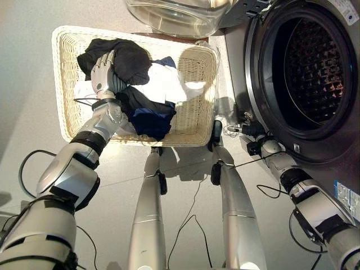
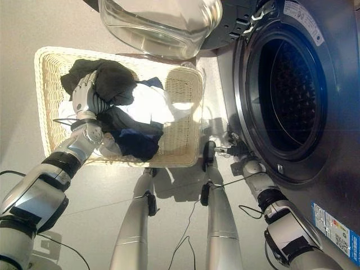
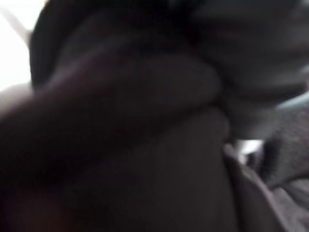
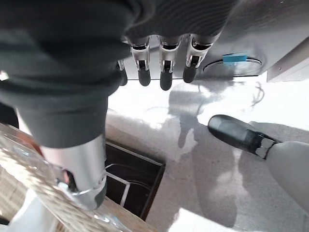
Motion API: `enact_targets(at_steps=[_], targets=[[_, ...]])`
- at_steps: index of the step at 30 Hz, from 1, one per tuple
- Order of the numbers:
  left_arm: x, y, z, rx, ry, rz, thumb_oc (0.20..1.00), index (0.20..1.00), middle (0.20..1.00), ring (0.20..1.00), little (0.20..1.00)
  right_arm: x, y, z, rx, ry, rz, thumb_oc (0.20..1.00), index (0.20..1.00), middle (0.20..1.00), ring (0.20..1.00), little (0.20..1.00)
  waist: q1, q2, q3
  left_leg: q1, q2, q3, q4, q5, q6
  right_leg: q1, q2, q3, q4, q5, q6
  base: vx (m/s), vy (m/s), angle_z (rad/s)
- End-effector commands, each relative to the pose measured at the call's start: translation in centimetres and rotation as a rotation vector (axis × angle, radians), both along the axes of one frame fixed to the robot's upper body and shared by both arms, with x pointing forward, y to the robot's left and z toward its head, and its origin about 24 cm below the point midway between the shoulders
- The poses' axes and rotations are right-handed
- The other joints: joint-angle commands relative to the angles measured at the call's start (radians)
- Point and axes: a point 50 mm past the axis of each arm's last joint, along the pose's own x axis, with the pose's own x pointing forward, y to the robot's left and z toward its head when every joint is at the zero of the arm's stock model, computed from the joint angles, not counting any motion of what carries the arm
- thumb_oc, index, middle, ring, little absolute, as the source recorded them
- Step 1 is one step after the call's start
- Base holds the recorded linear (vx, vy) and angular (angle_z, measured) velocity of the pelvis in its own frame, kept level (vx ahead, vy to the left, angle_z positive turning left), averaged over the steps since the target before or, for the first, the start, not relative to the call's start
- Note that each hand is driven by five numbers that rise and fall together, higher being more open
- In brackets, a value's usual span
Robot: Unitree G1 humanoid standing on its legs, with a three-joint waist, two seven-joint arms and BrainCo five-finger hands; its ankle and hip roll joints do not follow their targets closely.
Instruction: Put the clothes into the washing machine.
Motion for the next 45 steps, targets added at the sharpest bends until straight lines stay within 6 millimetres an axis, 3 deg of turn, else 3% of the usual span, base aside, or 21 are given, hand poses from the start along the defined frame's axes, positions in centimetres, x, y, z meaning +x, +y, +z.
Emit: enact_targets(at_steps=[1, 15, 20, 23, 28, 32, 39, 45], targets=[[-0.3, 2.6, 0.6, -0.115, 0.033, 0.097, 0.200, 0.200, 0.200, 0.200, 0.200, -0.5, -1.1, -0.4, -0.008, 0.015, -0.017, 1.000, 1.000, 1.000, 1.000, 1.000, 0.017, -0.021, -0.017, -0.042, -0.044, -0.002, 0.076, 0.004, 0.057, 0.024, 0.047, 0.012, -0.069, 0.097, 0.053, 0.00, 0.000, 0.00], [-0.4, 3.0, 0.0, -0.285, 0.008, 0.070, 0.200, 0.200, 0.200, 0.200, 0.200, -0.5, -0.5, -0.4, 0.000, 0.007, -0.008, 1.000, 1.000, 1.000, 1.000, 1.000, 0.019, -0.023, -0.017, -0.054, -0.047, 0.000, 0.073, 0.006, 0.057, 0.011, 0.051, 0.007, -0.069, 0.096, 0.050, 0.00, 0.000, 0.00], [-0.7, 2.8, 0.4, -0.475, -0.131, -0.017, 0.200, 0.200, 0.200, 0.200, 0.200, -0.5, -0.3, -0.5, 0.015, 0.001, -0.014, 1.000, 1.000, 1.000, 1.000, 1.000, 0.023, -0.022, -0.017, -0.051, -0.048, -0.003, 0.076, 0.003, 0.058, 0.013, 0.052, 0.008, -0.063, 0.091, 0.049, 0.00, -0.007, 0.00], [-1.5, 2.4, 1.2, -0.604, -0.331, -0.103, 0.200, 0.200, 0.200, 0.200, 0.200, -0.8, 0.0, -0.8, 0.040, -0.017, -0.022, 1.000, 1.000, 1.000, 1.000, 1.000, 0.027, -0.022, -0.017, -0.048, -0.051, -0.007, 0.078, -0.001, 0.056, 0.017, 0.051, 0.007, -0.063, 0.088, 0.048, 0.01, -0.041, 0.00], [-3.9, 0.5, 1.5, -0.677, -0.713, -0.208, 0.200, 0.200, 0.200, 0.200, 0.200, -1.5, 0.8, -0.8, 0.093, -0.093, -0.061, 1.000, 1.000, 1.000, 1.000, 1.000, 0.041, -0.023, -0.017, -0.044, -0.055, -0.020, 0.079, -0.014, 0.056, 0.017, 0.051, 0.003, -0.052, 0.079, 0.048, 0.01, -0.054, 0.02], [-5.8, -1.9, 0.6, -0.691, -0.927, -0.272, 0.200, 0.200, 0.200, 0.200, 0.200, -1.7, 1.5, 0.7, 0.194, -0.213, -0.156, 1.000, 1.000, 1.000, 1.000, 1.000, 0.055, -0.027, -0.017, -0.049, -0.059, -0.034, 0.079, -0.024, 0.059, 0.015, 0.049, -0.005, -0.044, 0.074, 0.049, 0.00, -0.049, 0.02], [-8.1, -7.2, 0.5, -0.578, -1.031, -0.509, 0.200, 0.200, 0.200, 0.200, 0.200, -2.6, 3.4, 3.8, 0.362, -0.423, -0.179, 1.000, 1.000, 1.000, 1.000, 1.000, 0.071, -0.020, -0.017, -0.057, -0.069, -0.049, 0.078, -0.036, 0.070, 0.006, 0.043, -0.010, -0.032, 0.069, 0.051, 0.00, -0.013, 0.02], [-10.6, -10.5, 1.5, -0.363, -0.991, -0.729, 0.200, 0.200, 0.200, 0.200, 0.200, -4.6, 5.9, 6.8, 0.499, -0.586, -0.025, 1.000, 1.000, 1.000, 1.000, 1.000, 0.080, -0.015, -0.017, -0.049, -0.075, -0.055, 0.084, -0.044, 0.082, 0.014, 0.029, -0.020, -0.021, 0.064, 0.057, 0.00, -0.019, 0.00]])
